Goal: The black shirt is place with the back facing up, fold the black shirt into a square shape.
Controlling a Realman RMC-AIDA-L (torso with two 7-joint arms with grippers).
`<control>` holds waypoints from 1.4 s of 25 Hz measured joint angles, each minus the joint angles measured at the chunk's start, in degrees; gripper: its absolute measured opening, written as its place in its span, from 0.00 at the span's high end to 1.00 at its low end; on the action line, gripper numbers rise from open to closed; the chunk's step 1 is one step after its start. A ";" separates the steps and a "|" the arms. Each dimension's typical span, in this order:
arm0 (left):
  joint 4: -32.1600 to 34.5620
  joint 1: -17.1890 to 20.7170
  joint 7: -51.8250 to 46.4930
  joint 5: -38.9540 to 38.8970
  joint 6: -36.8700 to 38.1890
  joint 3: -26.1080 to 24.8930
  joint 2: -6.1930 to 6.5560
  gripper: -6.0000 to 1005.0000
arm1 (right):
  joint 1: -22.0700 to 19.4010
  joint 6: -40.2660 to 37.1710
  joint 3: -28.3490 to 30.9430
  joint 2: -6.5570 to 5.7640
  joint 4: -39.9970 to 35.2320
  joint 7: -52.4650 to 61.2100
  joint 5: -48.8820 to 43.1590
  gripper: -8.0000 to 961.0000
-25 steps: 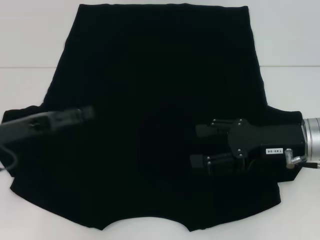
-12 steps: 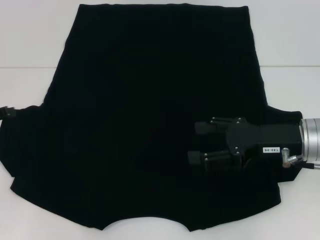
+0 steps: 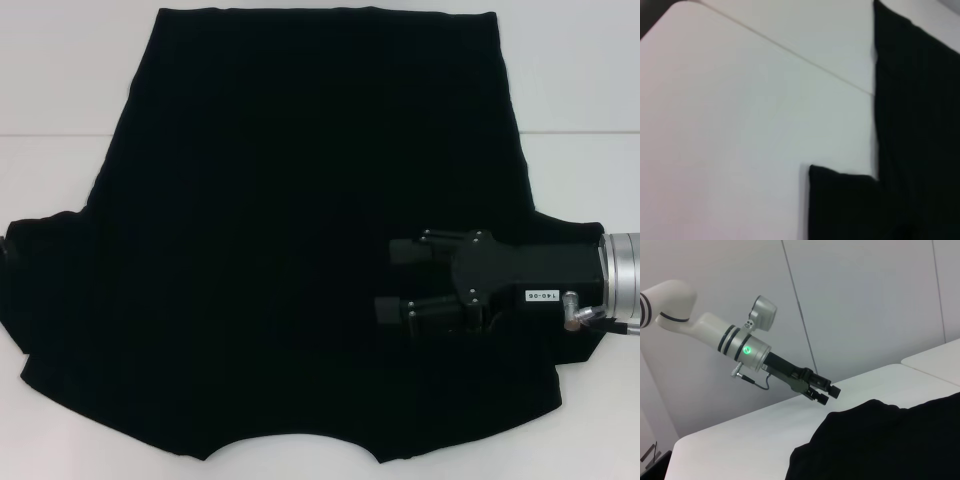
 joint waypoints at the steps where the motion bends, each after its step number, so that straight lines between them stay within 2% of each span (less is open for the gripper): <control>1: -0.23 -0.13 -0.19 0.72 -0.41 0.03 -0.05 0.13 | -0.01 0.02 0.00 0.00 0.00 0.00 0.00 0.02; 13: -3.26 -0.36 -0.76 2.53 -4.06 1.56 -0.35 0.14 | -0.18 0.23 0.25 0.00 0.00 0.00 0.08 0.02; 35: -4.47 -1.06 -0.06 2.58 -3.52 2.39 -0.42 0.17 | -0.16 0.59 0.38 0.00 0.00 -0.09 0.08 0.02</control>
